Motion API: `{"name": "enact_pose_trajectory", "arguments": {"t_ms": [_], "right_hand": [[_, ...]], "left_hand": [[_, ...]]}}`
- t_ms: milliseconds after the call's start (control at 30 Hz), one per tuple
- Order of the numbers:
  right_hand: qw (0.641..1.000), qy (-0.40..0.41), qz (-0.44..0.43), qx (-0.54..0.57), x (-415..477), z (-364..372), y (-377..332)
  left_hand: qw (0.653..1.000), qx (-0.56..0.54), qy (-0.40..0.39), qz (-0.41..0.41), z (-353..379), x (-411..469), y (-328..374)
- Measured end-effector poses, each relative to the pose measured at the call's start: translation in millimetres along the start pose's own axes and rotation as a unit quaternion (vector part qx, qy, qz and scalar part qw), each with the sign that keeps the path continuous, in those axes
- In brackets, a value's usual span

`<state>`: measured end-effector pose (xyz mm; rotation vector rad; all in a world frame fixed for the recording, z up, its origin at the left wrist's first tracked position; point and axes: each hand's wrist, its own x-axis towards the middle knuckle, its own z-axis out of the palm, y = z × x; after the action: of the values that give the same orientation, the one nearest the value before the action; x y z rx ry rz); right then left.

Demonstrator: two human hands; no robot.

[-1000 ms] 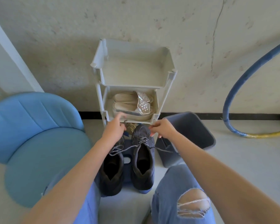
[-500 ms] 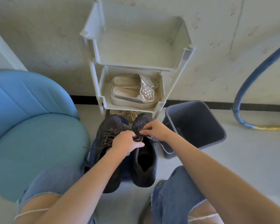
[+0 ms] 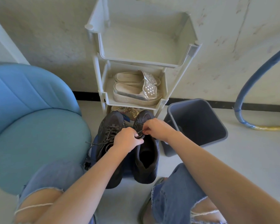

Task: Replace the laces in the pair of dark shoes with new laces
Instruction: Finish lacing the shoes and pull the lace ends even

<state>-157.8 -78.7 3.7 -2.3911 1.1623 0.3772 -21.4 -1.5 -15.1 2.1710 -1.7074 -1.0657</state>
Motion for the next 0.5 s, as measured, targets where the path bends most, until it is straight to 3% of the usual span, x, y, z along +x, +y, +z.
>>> {"name": "enact_pose_trajectory", "arguments": {"t_ms": [133, 233, 367, 433, 500], "right_hand": [[0.995, 0.038, 0.071, 0.061, 1.8, 5.8, 3.3], [0.985, 0.037, 0.076, 0.153, 0.4, 6.9, 12.7], [0.944, 0.081, 0.081, 0.309, -6.9, 5.2, 17.8], [0.933, 0.095, 0.106, 0.330, -9.0, 4.9, 26.1], [0.938, 0.053, 0.117, 0.321, -10.4, 6.0, 31.8]], "left_hand": [[1.000, 0.012, -0.012, 0.006, -1.9, -2.1, 1.3], [1.000, -0.003, -0.024, 0.014, -3.4, -1.7, -0.5], [1.000, -0.007, -0.021, 0.010, -2.6, -2.3, -0.8], [1.000, -0.007, -0.020, 0.004, -1.6, -1.4, -0.3], [1.000, -0.009, -0.028, 0.004, -2.2, -0.1, -0.3]]}}
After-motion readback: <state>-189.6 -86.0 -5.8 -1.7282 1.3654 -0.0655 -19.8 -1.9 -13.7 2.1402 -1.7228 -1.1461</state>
